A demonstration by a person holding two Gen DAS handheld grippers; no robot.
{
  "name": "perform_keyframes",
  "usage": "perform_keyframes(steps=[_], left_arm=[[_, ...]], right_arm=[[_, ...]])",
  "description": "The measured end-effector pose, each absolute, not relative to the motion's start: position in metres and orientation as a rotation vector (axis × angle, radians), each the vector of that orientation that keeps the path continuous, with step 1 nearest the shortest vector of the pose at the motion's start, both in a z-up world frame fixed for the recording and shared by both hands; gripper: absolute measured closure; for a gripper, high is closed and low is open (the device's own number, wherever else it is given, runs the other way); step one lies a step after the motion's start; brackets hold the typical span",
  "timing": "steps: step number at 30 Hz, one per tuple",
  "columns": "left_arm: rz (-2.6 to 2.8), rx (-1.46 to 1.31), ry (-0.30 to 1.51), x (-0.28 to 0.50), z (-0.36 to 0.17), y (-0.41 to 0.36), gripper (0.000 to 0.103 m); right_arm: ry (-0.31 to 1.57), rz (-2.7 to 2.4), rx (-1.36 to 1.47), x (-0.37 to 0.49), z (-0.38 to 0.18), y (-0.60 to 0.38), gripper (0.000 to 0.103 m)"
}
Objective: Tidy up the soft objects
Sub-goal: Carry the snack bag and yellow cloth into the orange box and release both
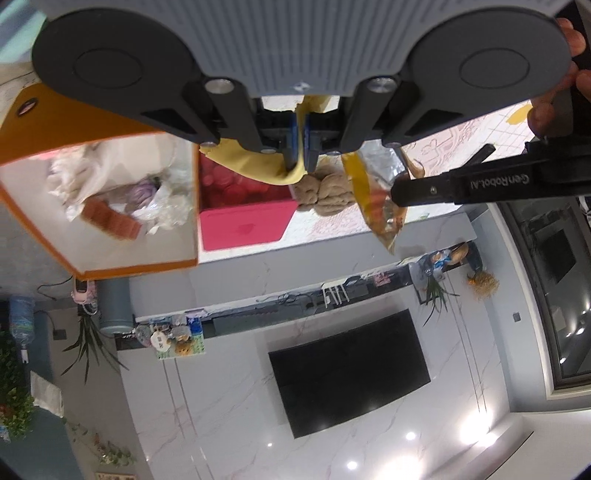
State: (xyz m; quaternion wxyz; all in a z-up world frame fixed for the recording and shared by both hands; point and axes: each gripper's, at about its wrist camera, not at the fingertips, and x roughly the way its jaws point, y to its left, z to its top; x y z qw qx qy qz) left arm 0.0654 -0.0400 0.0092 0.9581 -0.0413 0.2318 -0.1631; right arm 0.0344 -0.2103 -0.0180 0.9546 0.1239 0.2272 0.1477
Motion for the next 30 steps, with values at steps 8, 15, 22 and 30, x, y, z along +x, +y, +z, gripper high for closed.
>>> perform_keyframes(steps=[8, 15, 22, 30], left_arm=[[-0.471, -0.044, 0.413, 0.084, 0.036, -0.082, 0.101], [-0.552, -0.008, 0.392, 0.108, 0.04, -0.121, 0.101], [-0.594, 0.029, 0.432, 0.128, 0.03, -0.15, 0.101], [-0.617, 0.046, 0.513, 0.147, 0.002, -0.17, 0.101]], right_arm=[[0.407, 0.26, 0.273, 0.036, 0.014, -0.255, 0.103], [0.397, 0.214, 0.25, 0.049, 0.031, -0.293, 0.103], [0.442, 0.16, 0.208, 0.068, 0.03, -0.319, 0.103], [0.506, 0.115, 0.189, 0.093, 0.009, -0.337, 0.103]])
